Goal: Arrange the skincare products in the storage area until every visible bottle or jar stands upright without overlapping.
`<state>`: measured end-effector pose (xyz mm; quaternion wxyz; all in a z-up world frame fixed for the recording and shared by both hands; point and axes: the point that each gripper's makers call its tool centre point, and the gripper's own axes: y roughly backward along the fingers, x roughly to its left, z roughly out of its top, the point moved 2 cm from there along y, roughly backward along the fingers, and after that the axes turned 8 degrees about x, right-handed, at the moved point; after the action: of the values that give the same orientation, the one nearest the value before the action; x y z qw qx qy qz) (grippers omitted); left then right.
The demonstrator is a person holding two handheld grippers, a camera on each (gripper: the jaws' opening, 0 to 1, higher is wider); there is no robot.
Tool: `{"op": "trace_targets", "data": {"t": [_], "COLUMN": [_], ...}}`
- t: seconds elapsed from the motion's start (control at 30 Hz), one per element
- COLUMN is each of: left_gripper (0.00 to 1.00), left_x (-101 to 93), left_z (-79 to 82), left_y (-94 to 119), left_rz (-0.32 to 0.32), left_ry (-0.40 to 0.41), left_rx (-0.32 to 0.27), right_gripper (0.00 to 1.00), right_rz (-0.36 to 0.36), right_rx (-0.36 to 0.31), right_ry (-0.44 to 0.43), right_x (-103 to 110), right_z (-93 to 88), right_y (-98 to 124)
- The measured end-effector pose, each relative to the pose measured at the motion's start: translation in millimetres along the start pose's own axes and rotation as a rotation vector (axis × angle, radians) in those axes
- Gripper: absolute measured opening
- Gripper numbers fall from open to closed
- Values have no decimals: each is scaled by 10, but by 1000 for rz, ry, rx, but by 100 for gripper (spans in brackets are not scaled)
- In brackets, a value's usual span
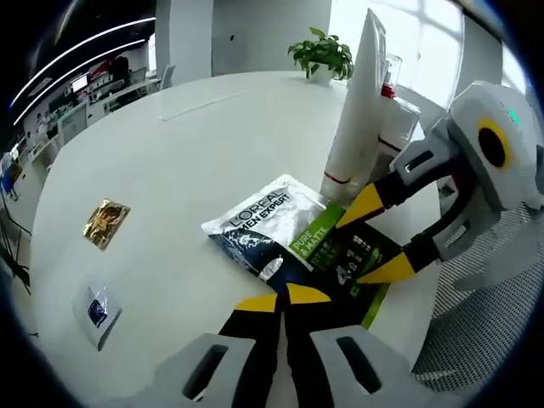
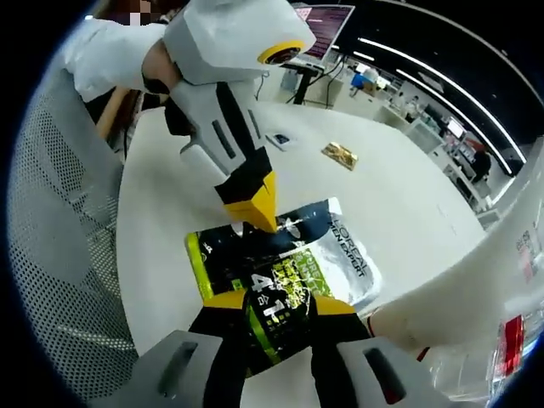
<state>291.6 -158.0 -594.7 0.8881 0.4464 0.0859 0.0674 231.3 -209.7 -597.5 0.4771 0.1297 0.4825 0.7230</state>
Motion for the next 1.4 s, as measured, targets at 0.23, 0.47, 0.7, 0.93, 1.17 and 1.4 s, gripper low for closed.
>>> {"op": "trace_targets", "data": {"t": [0.23, 0.47, 0.7, 0.93, 1.17, 1.4], "left_gripper": [8, 17, 23, 29, 36, 42], "left_x": [22, 81, 319, 698, 1074, 1357], "left_z": [15, 61, 64, 25, -77, -160], "left_y": [3, 44, 190, 376, 546, 642], "left_rz": [22, 44, 104, 198, 249, 276], "left_ry": [-43, -51, -36, -48, -80, -68], "left_rx": [-35, -62, -84, -88, -62, -15], "right_gripper": [23, 23, 23, 24, 25, 25], "right_rz": [-13, -9, 5, 5, 6, 9], "right_rx": [-4, -63, -125, -187, -209, -197], "right_ry": [-37, -76, -83, -112, -131, -158], "right_x": [-48, -55, 2, 5, 48, 39], "right_z": [-1, 103, 249, 382, 411, 354], "right_y": [-8, 79, 227, 422, 486, 433]}}
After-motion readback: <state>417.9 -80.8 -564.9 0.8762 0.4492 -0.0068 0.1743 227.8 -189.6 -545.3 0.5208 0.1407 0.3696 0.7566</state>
